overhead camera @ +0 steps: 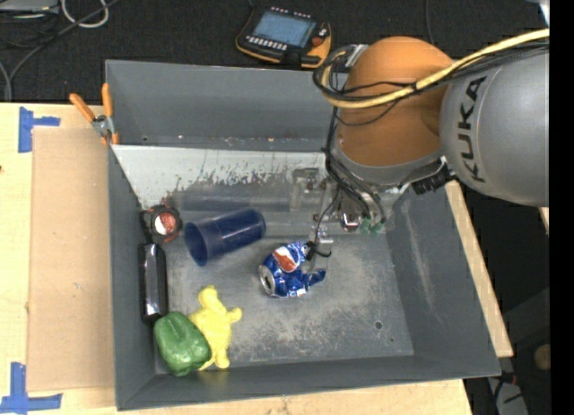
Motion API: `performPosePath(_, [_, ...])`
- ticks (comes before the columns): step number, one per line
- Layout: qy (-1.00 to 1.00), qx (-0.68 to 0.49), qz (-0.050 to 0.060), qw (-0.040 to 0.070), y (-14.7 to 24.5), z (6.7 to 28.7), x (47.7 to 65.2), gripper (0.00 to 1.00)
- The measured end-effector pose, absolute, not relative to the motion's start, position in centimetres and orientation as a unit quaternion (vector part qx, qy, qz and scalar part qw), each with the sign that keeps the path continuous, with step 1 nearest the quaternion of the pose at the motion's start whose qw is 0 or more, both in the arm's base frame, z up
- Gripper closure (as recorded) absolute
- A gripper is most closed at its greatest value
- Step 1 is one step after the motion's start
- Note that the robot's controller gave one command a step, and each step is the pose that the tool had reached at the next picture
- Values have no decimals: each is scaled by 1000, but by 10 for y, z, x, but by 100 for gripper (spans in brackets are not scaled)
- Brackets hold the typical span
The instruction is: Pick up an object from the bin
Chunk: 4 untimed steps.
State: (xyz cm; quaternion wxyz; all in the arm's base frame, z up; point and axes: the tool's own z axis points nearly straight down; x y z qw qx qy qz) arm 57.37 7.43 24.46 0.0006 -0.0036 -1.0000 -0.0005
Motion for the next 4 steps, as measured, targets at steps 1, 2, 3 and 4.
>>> performPosePath(1, [-1000,-4,0,1,74,245,574,0])
performPosePath(2, [-1000,10,-2,-1,60,239,578,0])
performPosePath(3, [-997,71,-2,-2,55,229,607,0])
performPosePath(4, [-1000,16,1,3,-30,187,595,0])
